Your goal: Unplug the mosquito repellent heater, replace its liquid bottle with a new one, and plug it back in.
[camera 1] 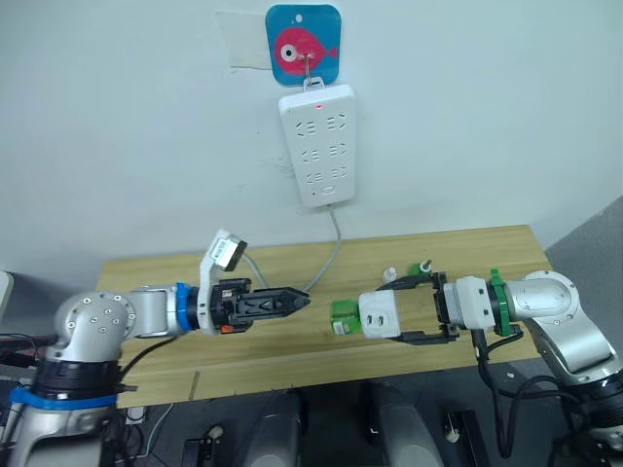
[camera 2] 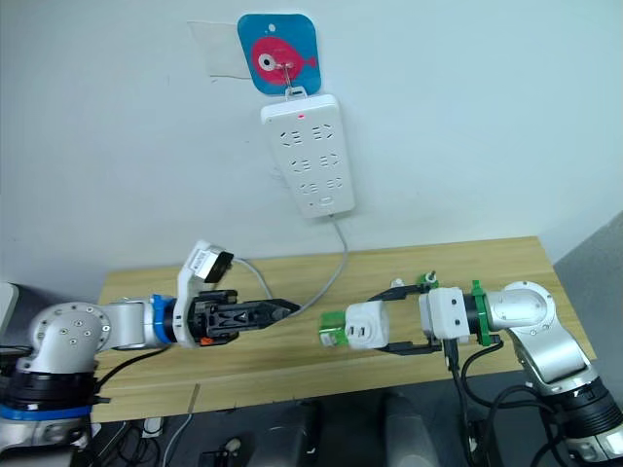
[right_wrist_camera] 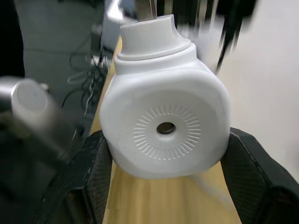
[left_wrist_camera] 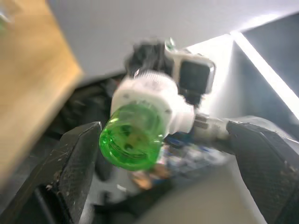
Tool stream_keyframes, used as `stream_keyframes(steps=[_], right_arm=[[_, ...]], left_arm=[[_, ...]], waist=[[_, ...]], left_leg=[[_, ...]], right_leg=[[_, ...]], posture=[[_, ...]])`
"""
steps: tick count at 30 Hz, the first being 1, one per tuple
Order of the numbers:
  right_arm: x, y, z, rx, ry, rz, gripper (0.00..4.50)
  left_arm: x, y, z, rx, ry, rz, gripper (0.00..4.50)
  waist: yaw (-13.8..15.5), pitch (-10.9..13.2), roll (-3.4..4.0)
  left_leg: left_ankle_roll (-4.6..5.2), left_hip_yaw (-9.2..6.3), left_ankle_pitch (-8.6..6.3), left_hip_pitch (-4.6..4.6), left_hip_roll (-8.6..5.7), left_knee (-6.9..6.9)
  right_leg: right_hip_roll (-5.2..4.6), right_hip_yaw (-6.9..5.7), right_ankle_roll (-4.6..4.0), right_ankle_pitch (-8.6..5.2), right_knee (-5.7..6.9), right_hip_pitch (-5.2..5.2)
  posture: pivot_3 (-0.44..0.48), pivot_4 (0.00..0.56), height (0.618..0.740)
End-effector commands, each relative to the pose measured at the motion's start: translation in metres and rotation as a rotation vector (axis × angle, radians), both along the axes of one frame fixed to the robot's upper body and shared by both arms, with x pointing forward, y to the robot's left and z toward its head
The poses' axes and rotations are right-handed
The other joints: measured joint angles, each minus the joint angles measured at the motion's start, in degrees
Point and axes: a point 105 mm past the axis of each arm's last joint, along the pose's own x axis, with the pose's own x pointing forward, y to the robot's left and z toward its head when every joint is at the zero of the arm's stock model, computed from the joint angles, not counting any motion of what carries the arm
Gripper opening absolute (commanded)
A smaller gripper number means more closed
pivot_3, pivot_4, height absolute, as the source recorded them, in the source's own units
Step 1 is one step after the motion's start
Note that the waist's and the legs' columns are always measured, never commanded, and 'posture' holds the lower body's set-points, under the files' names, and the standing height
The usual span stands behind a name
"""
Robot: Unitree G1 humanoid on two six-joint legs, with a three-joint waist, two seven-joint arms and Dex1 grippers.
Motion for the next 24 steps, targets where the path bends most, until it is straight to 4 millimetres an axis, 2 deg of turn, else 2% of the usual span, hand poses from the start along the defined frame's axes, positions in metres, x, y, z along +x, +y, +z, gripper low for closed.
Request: stream_keyframes(steps=[1, 6, 10, 14, 17, 24], right_arm=[[0.012, -0.004, 0.007, 0.03, 0.215, -0.226, 2.94], [0.019, 0.002, 0.012, 0.138, 0.587, -0.471, 2.94], [0.019, 0.01, 0.016, 0.182, 0.759, -0.547, 2.94], [0.014, 0.019, 0.02, 0.213, 0.878, -0.548, 2.94], [0.013, 0.022, 0.022, 0.242, 0.93, -0.557, 2.94], [0.016, 0.027, 0.024, 0.253, 0.928, -0.575, 2.94]], left_arm=[[-0.001, -0.01, -0.004, 0.228, -0.54, -0.104, 4.5], [0.027, -0.025, 0.005, 0.348, -1.088, 0.061, 4.5], [0.026, -0.037, 0.003, 0.38, -1.331, 0.056, 4.5], [0.029, -0.053, -0.014, 0.458, -1.529, 0.004, 4.5], [0.034, -0.058, -0.017, 0.467, -1.552, 0.009, 4.5], [0.041, -0.066, -0.02, 0.484, -1.565, 0.024, 4.5]], waist=[[0.2, -0.1, 0.22], [0.7, -0.2, 0.27], [0.6, -0.2, 0.24], [0.5, -0.2, 0.24], [0.5, -0.2, 0.24], [0.1, -0.2, 0.27]], left_leg=[[-0.02, 0.09, 0.01, 0.01, 0.0, -0.08], [0.19, -0.07, -0.11, -0.16, -0.02, -0.05], [0.21, -0.12, -0.12, -0.23, -0.02, -0.05], [0.23, -0.09, -0.13, -0.33, -0.09, -0.05], [0.26, -0.06, -0.12, -0.34, -0.11, 0.01], [0.27, -0.04, -0.11, -0.33, -0.09, 0.05]], right_leg=[[-0.04, 0.08, -0.03, 0.0, -0.04, -0.03], [-0.19, 0.1, -0.18, 0.09, -0.23, -0.01], [-0.18, 0.02, -0.09, 0.16, -0.23, -0.05], [-0.17, -0.12, -0.04, 0.19, -0.17, -0.17], [-0.15, -0.16, 0.08, 0.29, -0.14, -0.17], [0.08, -0.19, 0.12, 0.31, 0.0, -0.2]], posture=[[-0.047, 0.247, 0.74], [-0.039, 0.24, 0.74], [-0.039, 0.24, 0.74], [-0.039, 0.24, 0.74], [-0.039, 0.24, 0.74], [-0.058, 0.232, 0.74]])
